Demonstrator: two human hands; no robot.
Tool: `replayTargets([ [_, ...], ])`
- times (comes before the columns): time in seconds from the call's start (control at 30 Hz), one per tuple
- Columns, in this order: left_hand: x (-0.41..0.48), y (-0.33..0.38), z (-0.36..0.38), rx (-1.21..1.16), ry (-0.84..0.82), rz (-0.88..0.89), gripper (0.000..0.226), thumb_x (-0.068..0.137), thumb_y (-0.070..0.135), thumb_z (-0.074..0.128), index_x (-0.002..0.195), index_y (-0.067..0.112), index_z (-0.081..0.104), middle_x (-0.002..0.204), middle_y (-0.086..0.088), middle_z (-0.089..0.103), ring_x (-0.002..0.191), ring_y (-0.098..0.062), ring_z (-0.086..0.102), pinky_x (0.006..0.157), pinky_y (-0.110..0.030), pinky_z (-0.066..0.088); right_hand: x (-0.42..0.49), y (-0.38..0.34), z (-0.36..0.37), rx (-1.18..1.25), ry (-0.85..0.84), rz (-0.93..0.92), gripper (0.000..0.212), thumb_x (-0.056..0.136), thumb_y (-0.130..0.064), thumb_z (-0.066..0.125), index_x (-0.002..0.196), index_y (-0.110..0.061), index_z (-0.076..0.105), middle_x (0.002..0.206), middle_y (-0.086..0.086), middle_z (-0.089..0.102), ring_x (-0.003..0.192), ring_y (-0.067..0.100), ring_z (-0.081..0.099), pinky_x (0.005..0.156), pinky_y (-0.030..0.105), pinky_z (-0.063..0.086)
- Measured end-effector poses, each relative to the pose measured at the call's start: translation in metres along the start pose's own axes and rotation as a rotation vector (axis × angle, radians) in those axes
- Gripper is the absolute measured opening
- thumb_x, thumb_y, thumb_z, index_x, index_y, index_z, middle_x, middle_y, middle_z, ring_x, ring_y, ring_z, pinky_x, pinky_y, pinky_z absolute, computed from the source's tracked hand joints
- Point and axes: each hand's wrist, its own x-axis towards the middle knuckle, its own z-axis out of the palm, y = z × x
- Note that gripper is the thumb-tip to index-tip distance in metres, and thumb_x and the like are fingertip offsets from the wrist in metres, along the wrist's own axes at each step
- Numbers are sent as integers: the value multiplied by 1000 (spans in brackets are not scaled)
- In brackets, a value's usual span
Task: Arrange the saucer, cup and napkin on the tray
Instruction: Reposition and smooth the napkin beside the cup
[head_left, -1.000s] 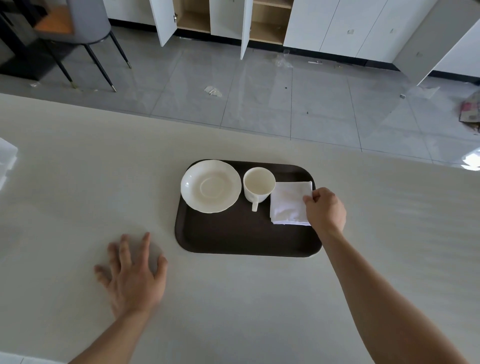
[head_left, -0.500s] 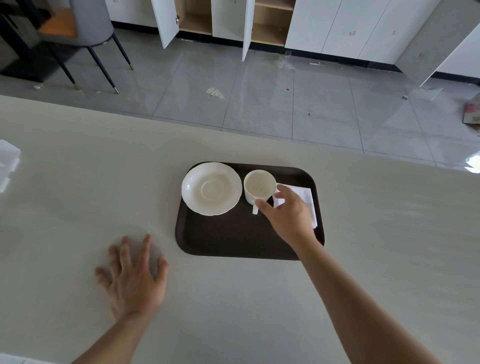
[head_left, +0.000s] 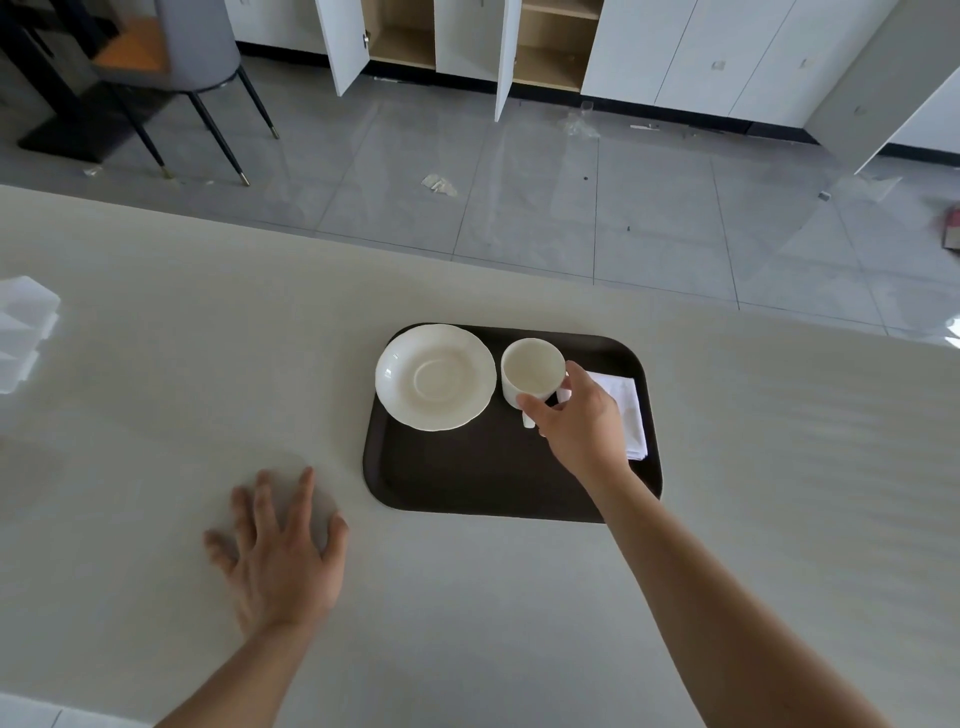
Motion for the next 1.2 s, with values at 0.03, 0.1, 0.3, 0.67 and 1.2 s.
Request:
replayTargets([
  [0.03, 0, 0, 0, -1, -3, -1, 72, 82, 60, 30, 150, 35, 35, 161, -9, 25, 151, -31, 10, 116, -62, 8, 0, 0, -1, 1, -10, 18, 60, 81, -51, 72, 127, -17, 52, 100, 3, 73, 94, 25, 69, 79, 38, 55],
  [0.1, 0, 1, -1, -8, -8, -3, 72, 83, 60, 30, 150, 36, 35, 162, -9, 24, 151, -31, 9, 117, -62, 7, 0, 3, -7, 60, 19, 62, 74, 82, -52, 71, 141, -17, 44, 119, 0, 69, 95, 17, 70, 84, 39, 56],
  [0.3, -1, 1, -1, -12, -11, 5, 72, 83, 61, 28, 150, 36, 34, 162, -9, 23, 151, -32, 9, 117, -61, 5, -21, 55, -46, -110, 174, -11, 28, 83, -29, 76, 108, -19, 70, 105, -4, 68, 76, 12, 61, 65, 23, 42],
  [0.67, 1, -2, 4, -25, 6, 8, 72, 81, 61, 31, 148, 36, 38, 161, -10, 25, 150, -34, 14, 115, -64, 8, -26, 88, -50, -605, 39, -354, 38, 74, -17, 84, 110, -22, 73, 117, 1, 71, 103, 32, 61, 82, 43, 50],
  [1.2, 1, -3, 5, -21, 14, 21, 72, 81, 62, 31, 147, 34, 39, 160, -10, 27, 148, -35, 16, 114, -64, 11, -5, 81, -48, -532, 29, -408, 27, 83, -10, 74, 108, -20, 76, 113, 8, 68, 102, 37, 59, 71, 44, 56],
])
